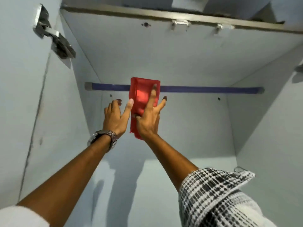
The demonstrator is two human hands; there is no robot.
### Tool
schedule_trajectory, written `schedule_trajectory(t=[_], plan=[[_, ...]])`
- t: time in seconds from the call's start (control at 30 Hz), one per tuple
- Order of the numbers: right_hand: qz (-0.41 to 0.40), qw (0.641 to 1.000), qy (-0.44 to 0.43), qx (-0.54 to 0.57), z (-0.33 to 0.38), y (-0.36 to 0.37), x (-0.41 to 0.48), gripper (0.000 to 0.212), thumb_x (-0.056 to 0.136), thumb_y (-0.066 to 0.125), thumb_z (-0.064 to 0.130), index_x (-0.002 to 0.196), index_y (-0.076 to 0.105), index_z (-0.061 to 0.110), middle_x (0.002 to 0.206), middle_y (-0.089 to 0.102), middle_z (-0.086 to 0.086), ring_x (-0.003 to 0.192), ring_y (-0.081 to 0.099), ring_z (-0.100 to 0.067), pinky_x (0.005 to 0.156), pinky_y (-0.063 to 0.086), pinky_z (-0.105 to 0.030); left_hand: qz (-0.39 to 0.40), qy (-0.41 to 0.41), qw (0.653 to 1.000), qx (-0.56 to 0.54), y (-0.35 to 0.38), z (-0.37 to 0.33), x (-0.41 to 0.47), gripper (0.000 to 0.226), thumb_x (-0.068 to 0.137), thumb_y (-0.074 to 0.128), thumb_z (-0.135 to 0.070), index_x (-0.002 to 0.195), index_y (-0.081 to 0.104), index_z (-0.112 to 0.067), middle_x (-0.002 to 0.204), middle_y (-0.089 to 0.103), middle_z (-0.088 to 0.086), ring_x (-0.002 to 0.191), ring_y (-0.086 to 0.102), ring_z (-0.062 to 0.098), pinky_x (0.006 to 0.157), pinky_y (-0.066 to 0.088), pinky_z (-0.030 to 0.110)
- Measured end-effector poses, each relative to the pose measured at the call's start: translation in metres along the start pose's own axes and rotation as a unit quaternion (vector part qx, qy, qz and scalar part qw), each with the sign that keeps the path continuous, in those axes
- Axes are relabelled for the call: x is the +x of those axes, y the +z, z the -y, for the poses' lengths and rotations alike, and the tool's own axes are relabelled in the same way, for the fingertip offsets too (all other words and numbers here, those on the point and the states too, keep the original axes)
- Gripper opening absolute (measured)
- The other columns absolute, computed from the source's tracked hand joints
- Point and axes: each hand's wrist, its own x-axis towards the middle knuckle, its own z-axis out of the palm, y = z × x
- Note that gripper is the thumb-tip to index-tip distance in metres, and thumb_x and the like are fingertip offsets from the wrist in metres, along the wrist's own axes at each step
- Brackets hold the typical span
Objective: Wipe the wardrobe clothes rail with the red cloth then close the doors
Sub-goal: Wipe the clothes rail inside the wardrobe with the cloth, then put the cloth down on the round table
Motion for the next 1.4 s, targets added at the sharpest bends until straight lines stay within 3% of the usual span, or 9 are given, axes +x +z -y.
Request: schedule_trajectory(t=[0.27, 0.4, 0.5, 0.63, 0.8, 0.97, 1.1, 1.23, 1.4], plan=[[0.303, 0.929, 0.205, 0.061, -0.141, -0.184, -0.219, 0.164, 0.051, 0.102, 0.026, 0.154, -0.025, 0.044, 0.154, 0.046, -0.01, 0.133, 0.055, -0.027, 0.108, 0.049, -0.044, 0.244, -0.21, 0.897, -0.303, 0.113, 0.009, -0.224, 0.046, 0.076, 0.089, -0.028, 0.117, 0.072, -0.014, 0.114, 0.078, 0.006, 0.104, 0.075, 0.017, 0.088, 0.061, 0.031], [0.422, 0.734, 0.517, 0.125, -0.224, -0.343, -0.428, 0.108, 0.06, 0.1, 0.027, 0.146, 0.034, 0.029, 0.113, 0.077, -0.004, 0.095, 0.076, -0.014, 0.082, 0.058, -0.032, 0.347, -0.385, 0.809, -0.276, 0.178, 0.035, -0.446, 0.047, 0.076, 0.088, -0.009, 0.119, 0.069, -0.003, 0.119, 0.074, 0.015, 0.098, 0.07, 0.017, 0.093, 0.059, 0.035], [0.37, 0.612, 0.69, 0.112, -0.252, -0.454, -0.597, 0.04, 0.073, 0.091, 0.03, 0.105, 0.069, 0.019, 0.092, 0.078, 0.001, 0.076, 0.071, -0.006, 0.071, 0.049, -0.026, 0.346, -0.548, 0.719, -0.25, 0.201, 0.043, -0.633, 0.032, 0.084, 0.077, 0.002, 0.115, 0.067, 0.003, 0.113, 0.074, 0.016, 0.098, 0.066, 0.023, 0.095, 0.056, 0.04], [0.209, 0.506, 0.834, 0.06, -0.246, -0.577, -0.782, 0.035, 0.087, 0.082, 0.024, 0.114, 0.069, 0.006, 0.113, 0.076, -0.012, 0.104, 0.073, -0.027, 0.091, 0.061, -0.041, 0.331, -0.718, 0.589, -0.168, 0.191, 0.02, -0.864, 0.026, 0.089, 0.065, 0.006, 0.086, 0.066, -0.019, 0.069, 0.067, -0.003, 0.065, 0.058, 0.014, 0.058, 0.044, 0.023], [0.039, 0.439, 0.896, -0.049, -0.247, -0.658, -0.913, 0.026, 0.097, 0.055, -0.012, 0.113, 0.054, 0.009, 0.088, 0.062, -0.017, 0.072, 0.059, -0.025, 0.07, 0.05, -0.031, 0.311, -0.818, 0.48, -0.065, 0.169, 0.009, -1.059, 0.026, 0.087, 0.067, 0.008, 0.099, 0.068, -0.015, 0.093, 0.066, 0.009, 0.084, 0.06, 0.022, 0.077, 0.048, 0.033], [0.079, 0.454, 0.874, -0.155, -0.299, -0.675, -1.011, 0.043, 0.093, 0.063, -0.012, 0.129, 0.052, 0.009, 0.097, 0.064, -0.018, 0.074, 0.058, -0.024, 0.062, 0.044, -0.03, 0.369, -0.796, 0.479, -0.036, 0.179, 0.029, -1.178, 0.028, 0.093, 0.065, 0.004, 0.079, 0.06, -0.019, 0.085, 0.059, 0.004, 0.084, 0.051, 0.018, 0.081, 0.042, 0.035], [0.112, 0.459, 0.849, -0.237, -0.313, -0.68, -1.056, 0.059, 0.086, 0.08, 0.004, 0.138, 0.05, 0.01, 0.12, 0.064, -0.011, 0.1, 0.063, -0.026, 0.084, 0.054, -0.04, 0.439, -0.723, 0.533, -0.012, 0.18, 0.052, -1.225, 0.041, 0.093, 0.062, 0.01, 0.132, 0.054, 0.003, 0.114, 0.065, 0.017, 0.086, 0.061, 0.013, 0.078, 0.051, 0.009], [0.009, 0.512, 0.83, -0.222, -0.292, -0.671, -1.025, 0.05, 0.094, 0.073, 0.009, 0.139, 0.049, 0.009, 0.134, 0.062, -0.019, 0.112, 0.064, -0.03, 0.101, 0.053, -0.051, 0.561, -0.6, 0.569, 0.038, 0.169, 0.044, -1.194, 0.063, 0.094, 0.067, -0.007, 0.151, 0.038, -0.001, 0.152, 0.046, 0.017, 0.139, 0.048, 0.026, 0.12, 0.037, 0.035], [-0.137, 0.58, 0.769, -0.231, -0.213, -0.672, -0.921, 0.047, 0.101, 0.064, 0.015, 0.142, 0.043, 0.014, 0.135, 0.059, -0.011, 0.114, 0.064, -0.027, 0.104, 0.052, -0.052, 0.623, -0.439, 0.645, -0.053, 0.189, -0.01, -1.079, 0.047, 0.098, 0.064, -0.015, 0.142, 0.05, -0.011, 0.14, 0.061, 0.004, 0.128, 0.06, 0.018, 0.11, 0.049, 0.043]])
